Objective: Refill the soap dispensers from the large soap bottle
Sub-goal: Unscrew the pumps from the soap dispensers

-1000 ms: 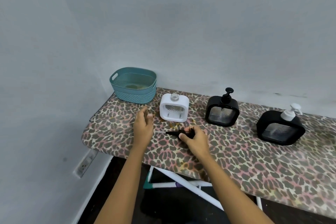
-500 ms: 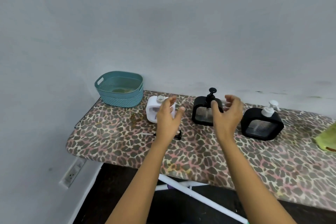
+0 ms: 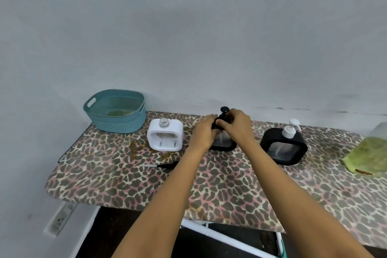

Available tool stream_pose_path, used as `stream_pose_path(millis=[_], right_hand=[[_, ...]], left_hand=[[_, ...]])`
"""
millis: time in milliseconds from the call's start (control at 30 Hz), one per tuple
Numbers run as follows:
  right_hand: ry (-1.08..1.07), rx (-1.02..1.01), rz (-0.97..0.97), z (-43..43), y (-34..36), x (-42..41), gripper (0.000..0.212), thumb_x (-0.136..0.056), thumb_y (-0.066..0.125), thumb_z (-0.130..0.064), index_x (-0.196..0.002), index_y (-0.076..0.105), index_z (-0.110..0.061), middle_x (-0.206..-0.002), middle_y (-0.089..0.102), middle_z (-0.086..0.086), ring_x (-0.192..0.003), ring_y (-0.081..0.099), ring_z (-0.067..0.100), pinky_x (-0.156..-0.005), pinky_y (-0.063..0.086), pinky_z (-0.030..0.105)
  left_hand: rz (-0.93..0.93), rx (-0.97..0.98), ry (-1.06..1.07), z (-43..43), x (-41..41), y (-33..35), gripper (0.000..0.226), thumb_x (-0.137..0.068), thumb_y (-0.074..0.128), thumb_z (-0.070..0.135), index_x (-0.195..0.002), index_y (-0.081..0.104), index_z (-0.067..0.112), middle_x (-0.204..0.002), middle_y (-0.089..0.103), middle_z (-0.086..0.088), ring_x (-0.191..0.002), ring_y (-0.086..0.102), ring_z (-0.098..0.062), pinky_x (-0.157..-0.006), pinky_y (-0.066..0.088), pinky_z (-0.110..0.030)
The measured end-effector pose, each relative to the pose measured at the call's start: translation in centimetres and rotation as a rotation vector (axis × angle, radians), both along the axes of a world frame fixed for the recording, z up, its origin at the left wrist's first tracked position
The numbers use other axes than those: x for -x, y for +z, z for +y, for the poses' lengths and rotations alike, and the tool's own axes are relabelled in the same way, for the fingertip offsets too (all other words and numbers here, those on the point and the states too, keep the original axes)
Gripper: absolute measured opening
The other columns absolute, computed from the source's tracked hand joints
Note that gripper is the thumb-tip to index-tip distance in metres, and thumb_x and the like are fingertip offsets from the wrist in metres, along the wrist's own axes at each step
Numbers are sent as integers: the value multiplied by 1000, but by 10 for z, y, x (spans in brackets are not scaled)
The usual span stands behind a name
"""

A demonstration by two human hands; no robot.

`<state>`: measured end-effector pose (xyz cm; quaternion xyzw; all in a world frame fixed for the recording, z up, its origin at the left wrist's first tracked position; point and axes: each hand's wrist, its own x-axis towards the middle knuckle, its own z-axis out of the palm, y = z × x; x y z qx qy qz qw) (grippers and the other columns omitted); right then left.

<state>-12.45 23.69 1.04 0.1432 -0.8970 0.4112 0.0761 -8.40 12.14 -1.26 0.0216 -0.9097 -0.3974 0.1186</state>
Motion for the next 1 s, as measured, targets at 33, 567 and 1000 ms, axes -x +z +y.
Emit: stream_pose_path(millis=[33,567,1000], right_hand=[[12,0,16,1,-1,-1,25,-79,73,-25,-75,54,-9,-64,49,-4,-59,47,12,-51,29,18],[146,307,-178,11,0,8,35,-80,68,-9,-109,51,-15,-97,64,2,-94,62,20,-76,54,28],[169,50,-102,0,0,7,86,-80,71,-26,-146,19,-9,-118,48,4,-118,41,26,-90,39,32]], left_hand=[[16,-6,9,0,0,-2,46,-84,62,10,-129,52,11,-126,57,-5,-116,53,-20,-100,42,-32],[72,-32,30,-3,-1,-5,46,-83,62,6,-128,52,10,-124,58,-5,-113,54,-19,-94,37,-21],[130,-119,39,1,-2,-12,44,-85,56,-3,-127,54,10,-126,58,-4,-116,53,-17,-103,42,-28]])
